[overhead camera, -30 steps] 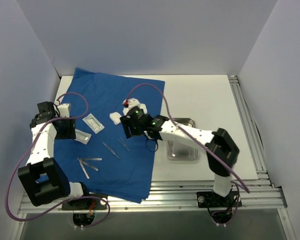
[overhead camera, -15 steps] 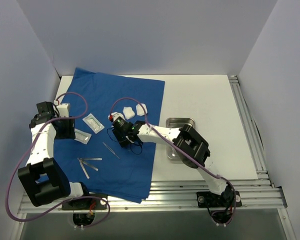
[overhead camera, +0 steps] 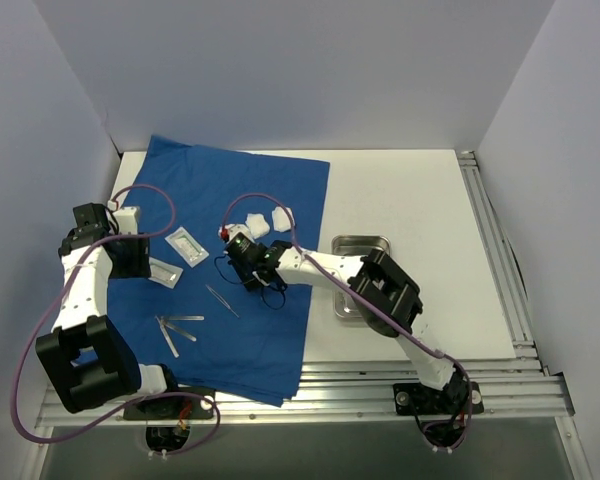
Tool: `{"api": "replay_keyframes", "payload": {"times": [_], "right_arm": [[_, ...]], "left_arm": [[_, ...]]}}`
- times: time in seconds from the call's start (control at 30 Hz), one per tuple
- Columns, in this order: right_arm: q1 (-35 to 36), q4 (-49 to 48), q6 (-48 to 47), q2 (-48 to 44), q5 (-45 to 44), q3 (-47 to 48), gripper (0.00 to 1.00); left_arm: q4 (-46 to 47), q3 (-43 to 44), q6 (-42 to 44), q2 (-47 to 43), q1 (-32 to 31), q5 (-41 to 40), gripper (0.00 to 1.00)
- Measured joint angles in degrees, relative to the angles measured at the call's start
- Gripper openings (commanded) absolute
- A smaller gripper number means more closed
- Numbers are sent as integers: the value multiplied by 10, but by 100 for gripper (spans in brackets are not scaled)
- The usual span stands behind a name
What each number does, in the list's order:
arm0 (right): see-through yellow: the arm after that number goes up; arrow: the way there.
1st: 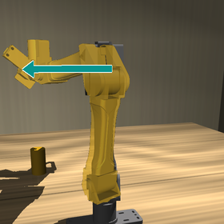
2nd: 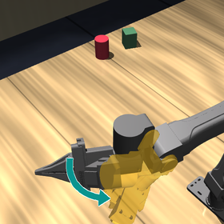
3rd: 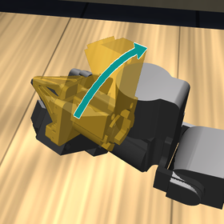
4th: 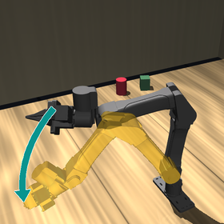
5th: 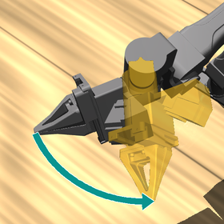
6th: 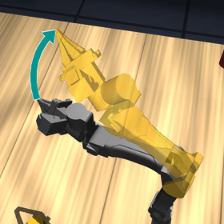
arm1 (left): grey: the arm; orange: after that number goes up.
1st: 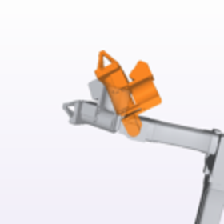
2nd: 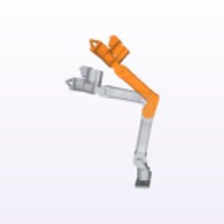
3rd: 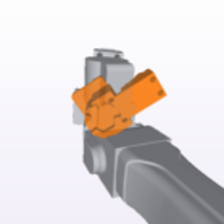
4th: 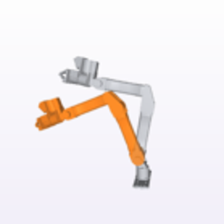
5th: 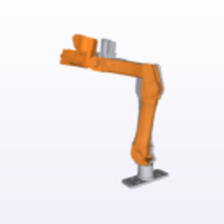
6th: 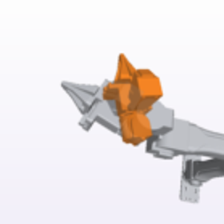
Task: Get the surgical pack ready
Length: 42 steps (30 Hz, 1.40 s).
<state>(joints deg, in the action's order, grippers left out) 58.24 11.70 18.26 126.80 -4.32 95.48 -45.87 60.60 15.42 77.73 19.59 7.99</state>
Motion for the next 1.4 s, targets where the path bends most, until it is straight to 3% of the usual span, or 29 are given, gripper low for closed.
{"api": "replay_keyframes", "payload": {"times": [0.13,0.23,0.43,0.57,0.8,1.4], "right_arm": [[-4,6,11,-45,-22,-24,0],[-21,1,28,-133,-33,-78,0],[-182,-25,74,-367,-73,-240,0],[-265,-29,102,-437,-99,-355,0],[-265,-26,141,-419,-78,-490,0],[-243,-157,198,-354,-54,-516,0]], "left_arm": [[0,0,0,0,0,1,64],[0,0,0,0,0,4,64],[0,0,0,0,0,9,64],[0,0,1,0,0,12,64],[0,0,1,1,0,14,64],[-1,0,1,1,0,15,64]]}}
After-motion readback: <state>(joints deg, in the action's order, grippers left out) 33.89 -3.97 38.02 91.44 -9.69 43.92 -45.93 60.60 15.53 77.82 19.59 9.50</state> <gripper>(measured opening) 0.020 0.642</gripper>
